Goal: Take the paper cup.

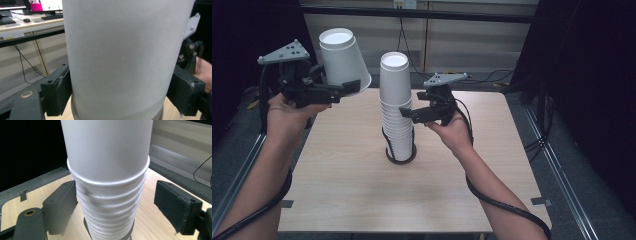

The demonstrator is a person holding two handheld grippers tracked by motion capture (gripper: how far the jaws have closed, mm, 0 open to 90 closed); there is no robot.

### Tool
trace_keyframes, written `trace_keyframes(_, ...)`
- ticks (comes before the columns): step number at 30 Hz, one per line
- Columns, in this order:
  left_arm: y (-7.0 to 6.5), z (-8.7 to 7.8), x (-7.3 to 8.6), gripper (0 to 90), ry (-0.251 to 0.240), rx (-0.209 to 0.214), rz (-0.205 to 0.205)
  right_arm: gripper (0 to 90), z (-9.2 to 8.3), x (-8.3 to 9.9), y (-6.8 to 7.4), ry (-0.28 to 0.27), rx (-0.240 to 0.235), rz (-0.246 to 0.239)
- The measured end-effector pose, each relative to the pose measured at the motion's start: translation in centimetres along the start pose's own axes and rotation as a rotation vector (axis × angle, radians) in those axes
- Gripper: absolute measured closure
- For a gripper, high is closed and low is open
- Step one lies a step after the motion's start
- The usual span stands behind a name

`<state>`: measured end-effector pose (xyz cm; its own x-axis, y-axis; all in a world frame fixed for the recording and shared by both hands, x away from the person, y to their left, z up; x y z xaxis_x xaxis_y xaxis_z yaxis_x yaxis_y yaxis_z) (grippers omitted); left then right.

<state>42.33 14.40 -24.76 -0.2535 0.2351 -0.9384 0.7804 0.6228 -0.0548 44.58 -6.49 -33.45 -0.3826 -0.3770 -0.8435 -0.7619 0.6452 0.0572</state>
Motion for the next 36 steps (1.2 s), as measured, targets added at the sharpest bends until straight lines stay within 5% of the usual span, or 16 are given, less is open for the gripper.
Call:
trace_keyframes(10, 0.3, 0.1, 3.1, 17.1, 0.027, 0.003, -0.016, 15.4, -0.8, 1.1, -0.3, 0.003, -0.007, -0.010)
trace_keyframes(36, -2.2, 1.6, 9.1, 17.3, 0.095, 0.077, -0.002, 12.9, -1.6, 5.3, -1.1, 0.050, -0.025, -0.039)
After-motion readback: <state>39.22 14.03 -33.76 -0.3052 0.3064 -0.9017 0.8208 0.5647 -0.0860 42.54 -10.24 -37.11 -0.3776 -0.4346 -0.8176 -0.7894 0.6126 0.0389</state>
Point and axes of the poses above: each handheld gripper's, and its own axes: z roughly forward along the jaws, x roughly out of its underside, y roughly to its left, the point moved 8 cm from there along z, roughly forward along the jaws, and after that the axes turned 5 degrees about y, right-handed, at the moved point
